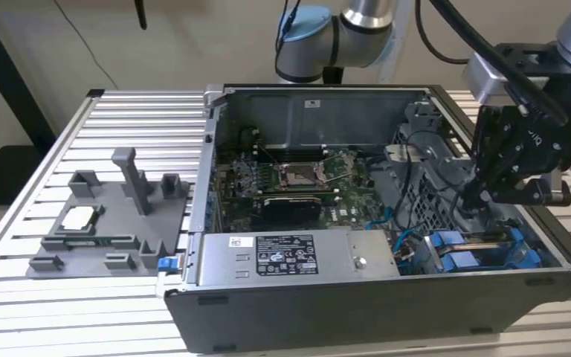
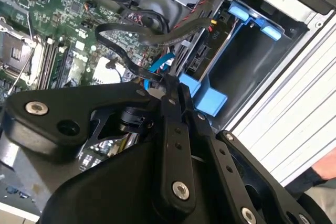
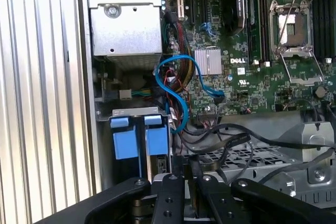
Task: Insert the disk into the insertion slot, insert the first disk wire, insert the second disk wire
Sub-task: 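Insert the second disk wire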
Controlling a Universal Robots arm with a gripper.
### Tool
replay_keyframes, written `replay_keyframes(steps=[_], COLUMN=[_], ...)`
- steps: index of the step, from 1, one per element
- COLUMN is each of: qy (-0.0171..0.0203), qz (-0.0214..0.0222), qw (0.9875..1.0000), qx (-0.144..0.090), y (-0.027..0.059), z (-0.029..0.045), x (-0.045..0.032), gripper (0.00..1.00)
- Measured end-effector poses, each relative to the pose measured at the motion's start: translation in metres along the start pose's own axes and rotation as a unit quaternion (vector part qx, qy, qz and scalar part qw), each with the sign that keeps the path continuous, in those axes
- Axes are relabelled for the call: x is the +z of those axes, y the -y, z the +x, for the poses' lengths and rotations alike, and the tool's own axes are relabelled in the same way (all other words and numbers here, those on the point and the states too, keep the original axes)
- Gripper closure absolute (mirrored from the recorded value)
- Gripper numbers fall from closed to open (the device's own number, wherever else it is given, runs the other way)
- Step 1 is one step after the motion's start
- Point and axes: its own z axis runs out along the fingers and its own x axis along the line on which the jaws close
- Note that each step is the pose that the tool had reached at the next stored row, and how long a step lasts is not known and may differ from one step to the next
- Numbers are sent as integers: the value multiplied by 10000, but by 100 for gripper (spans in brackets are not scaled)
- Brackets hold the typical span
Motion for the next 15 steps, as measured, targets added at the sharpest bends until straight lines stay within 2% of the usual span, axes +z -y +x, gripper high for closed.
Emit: replay_keyframes(steps=[9,15], qy=[5,-35], qz=[158,244], qw=[9999,9997], qx=[-21,-34], y=[4,11], z=[27,63], x=[91,118], gripper=[84,84])
